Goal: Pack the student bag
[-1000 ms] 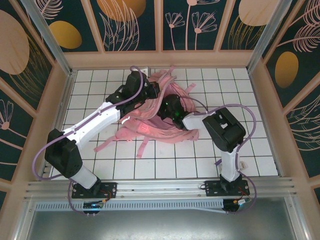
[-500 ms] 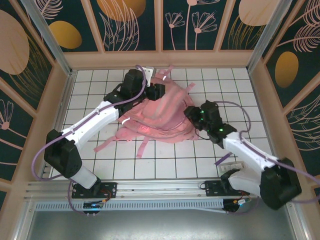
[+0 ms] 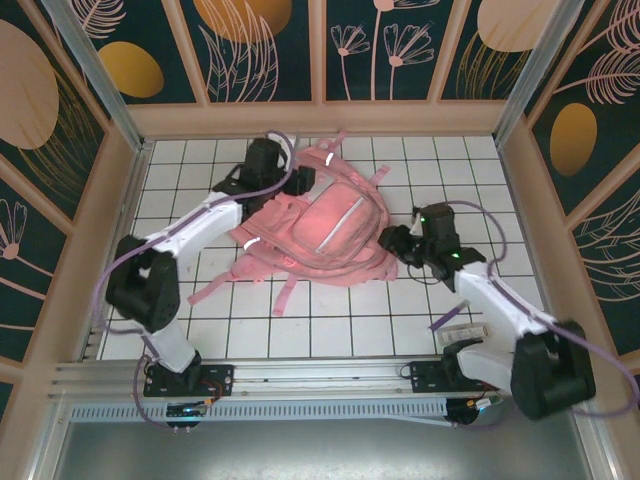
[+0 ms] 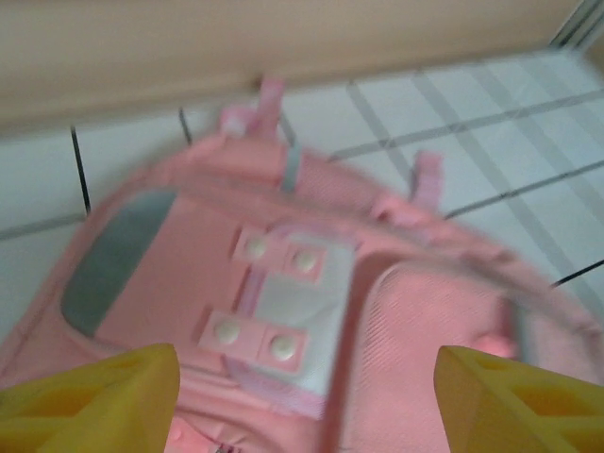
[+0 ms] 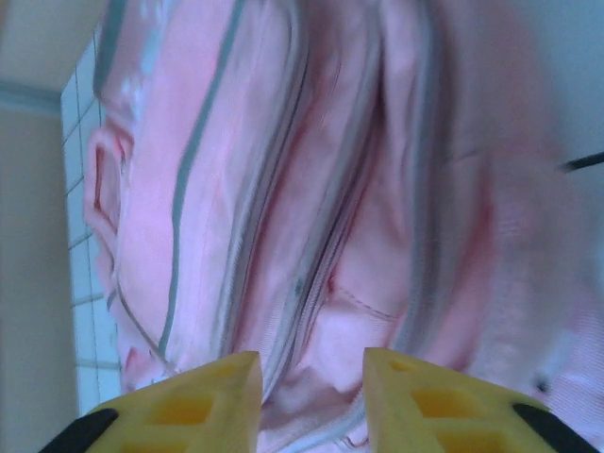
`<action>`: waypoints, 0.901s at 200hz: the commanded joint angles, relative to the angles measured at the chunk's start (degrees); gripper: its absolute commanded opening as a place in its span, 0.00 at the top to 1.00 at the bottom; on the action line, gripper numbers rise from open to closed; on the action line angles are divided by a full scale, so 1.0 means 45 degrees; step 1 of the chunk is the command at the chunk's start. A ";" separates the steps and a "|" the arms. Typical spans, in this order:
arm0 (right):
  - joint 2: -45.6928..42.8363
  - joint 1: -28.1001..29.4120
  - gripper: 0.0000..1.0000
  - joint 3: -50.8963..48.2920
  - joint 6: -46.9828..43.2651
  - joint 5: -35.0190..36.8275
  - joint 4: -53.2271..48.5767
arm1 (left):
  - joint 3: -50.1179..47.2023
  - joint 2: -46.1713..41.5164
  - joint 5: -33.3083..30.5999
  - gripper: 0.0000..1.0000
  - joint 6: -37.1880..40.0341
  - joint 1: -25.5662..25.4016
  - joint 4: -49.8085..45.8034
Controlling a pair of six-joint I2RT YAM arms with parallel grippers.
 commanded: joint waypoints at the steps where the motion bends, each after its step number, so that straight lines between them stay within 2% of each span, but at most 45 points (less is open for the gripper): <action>1: 0.1861 0.0055 0.71 0.0065 -0.0209 -0.2535 0.2378 | -0.0526 0.1566 -0.1162 0.29 0.0175 -0.0065 0.0899; 16: 0.3072 0.0054 0.74 0.0810 -0.0801 -0.1804 0.2006 | -0.0698 0.2040 -0.1213 0.29 0.0107 -0.0088 0.0378; 33: 0.4378 -0.0024 0.80 0.1494 -0.1715 -0.1177 0.1933 | -0.1828 0.1531 -0.1231 0.29 -0.0358 -0.0085 0.0111; 66: 0.7346 -0.0201 0.84 0.3856 -0.3228 -0.1624 0.1737 | -0.4849 -0.0593 -0.0084 0.33 -0.1035 -0.0096 0.0760; 83: 0.8619 -0.0539 0.85 0.4956 -0.3067 -0.1931 0.2205 | -0.5282 -0.1404 0.1293 0.37 -0.1195 -0.0279 0.0501; 96: 0.9522 -0.0876 0.85 0.5697 -0.2548 -0.2671 0.3082 | -0.5247 -0.1914 0.1500 0.38 -0.0893 -0.0732 0.0116; 117: 1.0885 -0.1268 0.82 0.7233 -0.2047 -0.2910 0.3378 | -0.4893 -0.2840 0.2828 0.38 0.1207 -0.1660 -0.0582; 135: 1.1320 -0.1625 0.78 0.7992 -0.1725 -0.2335 0.3320 | -0.4598 -0.3611 0.3957 0.37 0.3239 -0.1918 -0.1408; 158: 1.0464 -0.2170 0.71 0.7721 -0.1095 -0.1929 0.3324 | -0.4625 -0.4785 0.2835 0.36 0.5976 -0.1918 -0.1579; 168: 0.9824 -0.2295 0.69 0.7459 -0.1153 -0.2053 0.3143 | -0.4866 -0.5142 0.2513 0.36 0.7904 -0.1890 -0.1862; 180: 0.8998 -0.2319 0.68 0.7206 -0.1356 -0.2201 0.2536 | -0.5195 -0.5180 0.1301 0.39 0.9630 -0.1764 -0.1944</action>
